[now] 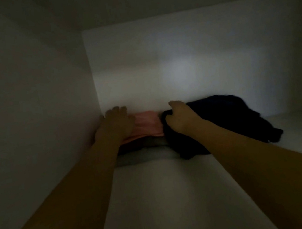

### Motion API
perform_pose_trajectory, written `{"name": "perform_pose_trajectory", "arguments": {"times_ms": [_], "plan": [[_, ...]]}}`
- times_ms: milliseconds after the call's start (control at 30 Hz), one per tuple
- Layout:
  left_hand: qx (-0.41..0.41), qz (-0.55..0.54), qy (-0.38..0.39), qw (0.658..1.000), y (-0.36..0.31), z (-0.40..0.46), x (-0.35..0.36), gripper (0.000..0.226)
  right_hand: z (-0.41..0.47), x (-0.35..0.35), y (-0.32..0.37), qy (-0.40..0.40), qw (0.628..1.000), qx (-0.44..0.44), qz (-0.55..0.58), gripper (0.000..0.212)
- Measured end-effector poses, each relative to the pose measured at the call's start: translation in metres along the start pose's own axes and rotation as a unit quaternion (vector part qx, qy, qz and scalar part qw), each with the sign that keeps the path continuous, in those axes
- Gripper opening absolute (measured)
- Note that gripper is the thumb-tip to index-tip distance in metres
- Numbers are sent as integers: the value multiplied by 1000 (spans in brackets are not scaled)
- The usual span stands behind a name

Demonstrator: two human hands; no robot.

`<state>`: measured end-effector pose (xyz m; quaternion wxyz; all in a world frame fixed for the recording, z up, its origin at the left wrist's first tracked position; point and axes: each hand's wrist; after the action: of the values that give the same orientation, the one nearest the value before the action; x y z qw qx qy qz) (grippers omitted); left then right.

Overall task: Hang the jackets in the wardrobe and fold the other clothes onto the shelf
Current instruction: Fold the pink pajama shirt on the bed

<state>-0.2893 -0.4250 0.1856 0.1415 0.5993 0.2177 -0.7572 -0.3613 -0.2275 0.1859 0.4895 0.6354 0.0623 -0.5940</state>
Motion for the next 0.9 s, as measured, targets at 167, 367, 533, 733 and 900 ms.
{"name": "perform_pose_trajectory", "arguments": {"times_ms": [167, 367, 533, 733, 900], "plan": [[174, -60, -115, 976, -102, -39, 4, 56, -113, -75, -48, -87, 990, 69, -87, 58], [362, -62, -62, 928, -241, -119, 34, 56, -272, -112, -104, -162, 943, 249, -150, 61], [473, -35, -28, 880, -325, -240, 65, 58, -433, -110, -109, -197, 906, 347, -140, 61], [560, -52, -15, 827, -390, -425, 87, 53, -651, -89, -91, -182, 871, 428, -156, 60], [645, -77, -5, 760, -435, -600, 98, 56, -833, -70, -69, -186, 827, 505, -161, 60]]}}
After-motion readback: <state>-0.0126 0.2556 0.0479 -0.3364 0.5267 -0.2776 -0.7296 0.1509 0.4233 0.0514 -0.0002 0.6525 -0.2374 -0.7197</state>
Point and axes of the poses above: each hand's wrist, its own z-axis towards the middle knuckle, its own x-axis out of the palm, y = z × x, and after that the axes turned 15 degrees about y, right-handed
